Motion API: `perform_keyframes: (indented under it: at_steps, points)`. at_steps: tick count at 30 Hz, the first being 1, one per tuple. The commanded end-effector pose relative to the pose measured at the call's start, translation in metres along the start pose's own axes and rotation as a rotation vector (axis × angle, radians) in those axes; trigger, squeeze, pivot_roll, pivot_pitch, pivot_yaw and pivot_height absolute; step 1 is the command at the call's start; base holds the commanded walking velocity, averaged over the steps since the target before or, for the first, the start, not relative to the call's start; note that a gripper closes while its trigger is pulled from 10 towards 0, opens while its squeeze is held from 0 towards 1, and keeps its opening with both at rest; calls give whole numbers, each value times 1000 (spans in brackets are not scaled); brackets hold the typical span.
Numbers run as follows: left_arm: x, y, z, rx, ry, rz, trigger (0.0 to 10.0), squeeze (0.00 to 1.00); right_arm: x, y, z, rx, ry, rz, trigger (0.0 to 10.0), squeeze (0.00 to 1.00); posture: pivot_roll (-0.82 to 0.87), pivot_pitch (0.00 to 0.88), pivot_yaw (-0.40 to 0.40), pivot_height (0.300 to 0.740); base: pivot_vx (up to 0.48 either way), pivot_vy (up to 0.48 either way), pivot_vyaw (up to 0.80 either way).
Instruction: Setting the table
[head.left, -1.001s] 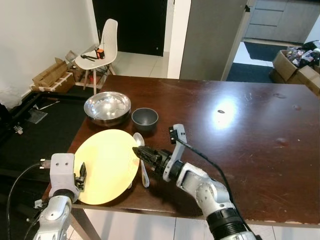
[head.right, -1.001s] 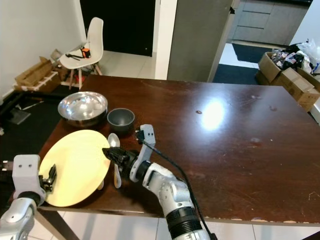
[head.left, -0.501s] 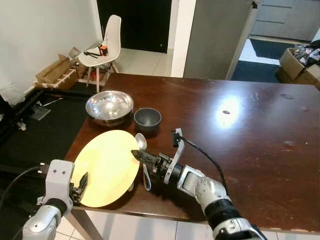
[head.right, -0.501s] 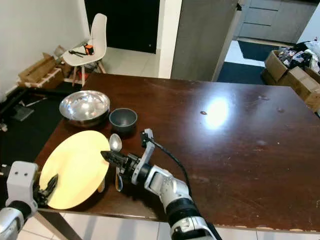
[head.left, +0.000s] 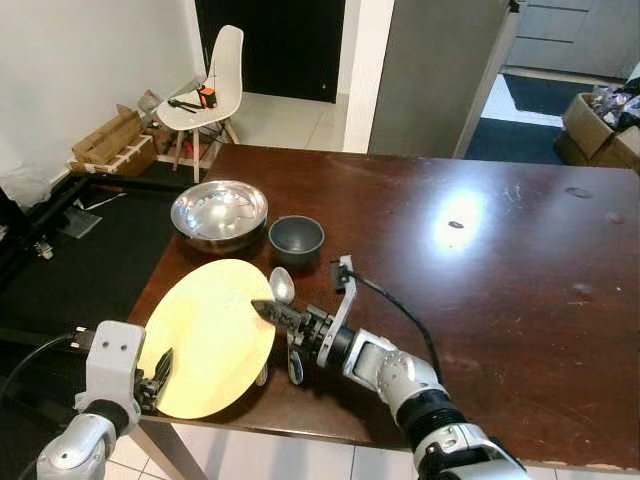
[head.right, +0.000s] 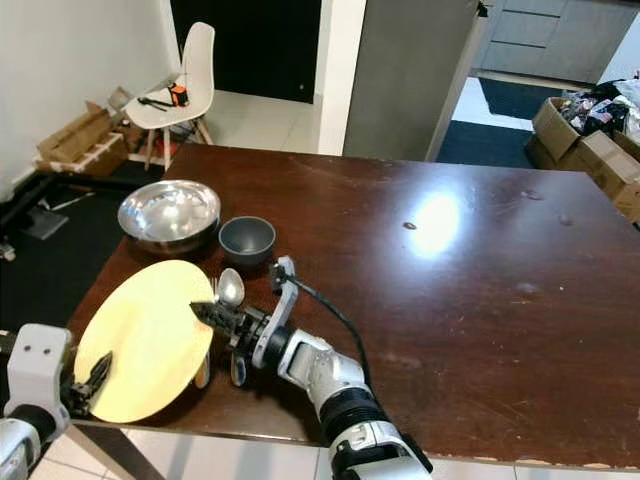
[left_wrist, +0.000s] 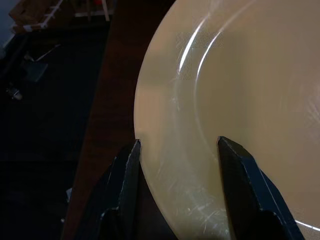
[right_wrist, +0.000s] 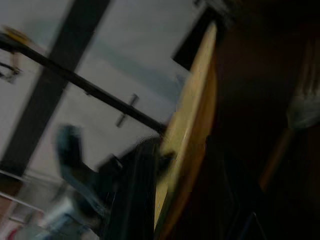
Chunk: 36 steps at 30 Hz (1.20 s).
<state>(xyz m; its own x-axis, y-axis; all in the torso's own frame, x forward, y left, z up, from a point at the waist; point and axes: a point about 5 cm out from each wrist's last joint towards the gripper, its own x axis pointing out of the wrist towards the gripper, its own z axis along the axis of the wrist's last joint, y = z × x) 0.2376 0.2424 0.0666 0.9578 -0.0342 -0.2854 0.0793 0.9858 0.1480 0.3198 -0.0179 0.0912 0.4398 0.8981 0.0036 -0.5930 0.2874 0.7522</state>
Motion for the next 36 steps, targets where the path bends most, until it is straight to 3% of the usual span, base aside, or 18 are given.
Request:
perform_keyframes:
  at_steps: [1,7,14,15,16,21,30,34,36]
  points:
    - [-4,-20,-31,-30,151,-86,10000,0,20,13,-18,0,91,25,10000,0,165,47,19,740,0,0,0]
    - [-4,-26,-31,-42,154,-101,10000,0,23,8,-17,-53,113,-63,10000,0,148,42,16,740,0,0,0]
    - [-2,-30,-30,-52,153,-113,10000,0,24,8,-7,-32,63,-64,10000,0,144,38,17,740,0,0,0]
    - [-2,-30,-30,-53,154,-114,10000,0,24,8,-5,-29,51,-64,1294,0,144,38,18,740,0,0,0]
    - [-2,-31,-30,-53,154,-115,10000,0,24,8,-2,-24,33,-66,0,0,144,36,17,740,0,0,0]
    - [-1,-31,-30,-54,155,-115,10000,0,23,8,8,3,-33,-59,0,0,140,33,19,740,0,0,0]
    - [1,-30,-25,-62,134,-118,10000,0,23,8,9,19,-57,-50,0,0,137,29,23,740,0,0,0]
    - [6,-28,-5,-68,55,-128,10000,0,22,7,10,20,-66,-46,0,0,134,28,25,740,0,0,0]
    - [11,-29,28,-69,-58,-171,10000,0,21,6,13,20,-85,-51,0,0,131,27,26,740,0,0,0]
